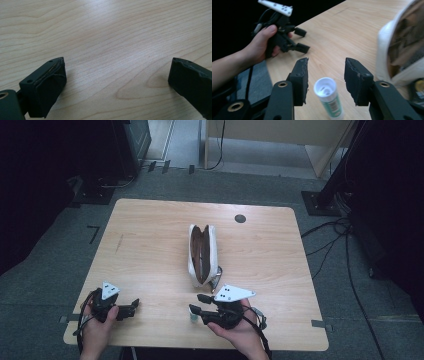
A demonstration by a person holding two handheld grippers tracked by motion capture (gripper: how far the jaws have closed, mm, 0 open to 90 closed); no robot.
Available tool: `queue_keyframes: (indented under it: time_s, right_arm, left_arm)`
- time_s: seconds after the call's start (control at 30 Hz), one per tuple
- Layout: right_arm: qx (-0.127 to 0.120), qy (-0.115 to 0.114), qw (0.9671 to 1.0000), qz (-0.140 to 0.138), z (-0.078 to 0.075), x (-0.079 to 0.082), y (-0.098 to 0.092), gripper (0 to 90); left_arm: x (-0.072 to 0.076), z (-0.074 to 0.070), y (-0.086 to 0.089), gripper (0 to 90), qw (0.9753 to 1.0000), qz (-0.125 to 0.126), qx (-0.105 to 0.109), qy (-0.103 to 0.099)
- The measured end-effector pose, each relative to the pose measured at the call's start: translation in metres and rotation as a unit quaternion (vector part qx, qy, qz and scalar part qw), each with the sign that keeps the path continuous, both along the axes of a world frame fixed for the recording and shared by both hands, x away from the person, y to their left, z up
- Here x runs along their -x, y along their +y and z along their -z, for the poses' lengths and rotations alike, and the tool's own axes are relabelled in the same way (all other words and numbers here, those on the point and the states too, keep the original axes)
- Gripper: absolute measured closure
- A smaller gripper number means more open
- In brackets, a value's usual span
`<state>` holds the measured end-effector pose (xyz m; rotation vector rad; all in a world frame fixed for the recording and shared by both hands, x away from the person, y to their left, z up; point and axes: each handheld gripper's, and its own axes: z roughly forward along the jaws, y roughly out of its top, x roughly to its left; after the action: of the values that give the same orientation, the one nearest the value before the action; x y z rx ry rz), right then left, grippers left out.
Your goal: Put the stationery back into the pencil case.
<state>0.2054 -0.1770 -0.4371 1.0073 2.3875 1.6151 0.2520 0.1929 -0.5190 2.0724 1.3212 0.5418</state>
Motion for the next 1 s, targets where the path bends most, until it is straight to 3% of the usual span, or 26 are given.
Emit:
queue_keyframes:
  time_s: [0.23, 0.53, 1.0]
  right_arm:
    - [0.018, -0.007, 0.9993, -0.031, 0.005, 0.002, 0.007, 47.8]
    - [0.037, -0.012, 0.9982, -0.046, 0.014, 0.003, 0.011, 42.7]
    - [0.086, -0.042, 0.9949, -0.029, 0.025, 0.003, 0.009, 54.2]
  left_arm:
    - [0.000, 0.000, 0.000, 1.8, 1.0000, 0.000, 0.000, 0.000]
    - [0.000, 0.000, 0.000, 1.9, 1.0000, 0.000, 0.000, 0.000]
    - [0.000, 0.000, 0.000, 1.9, 1.0000, 0.000, 0.000, 0.000]
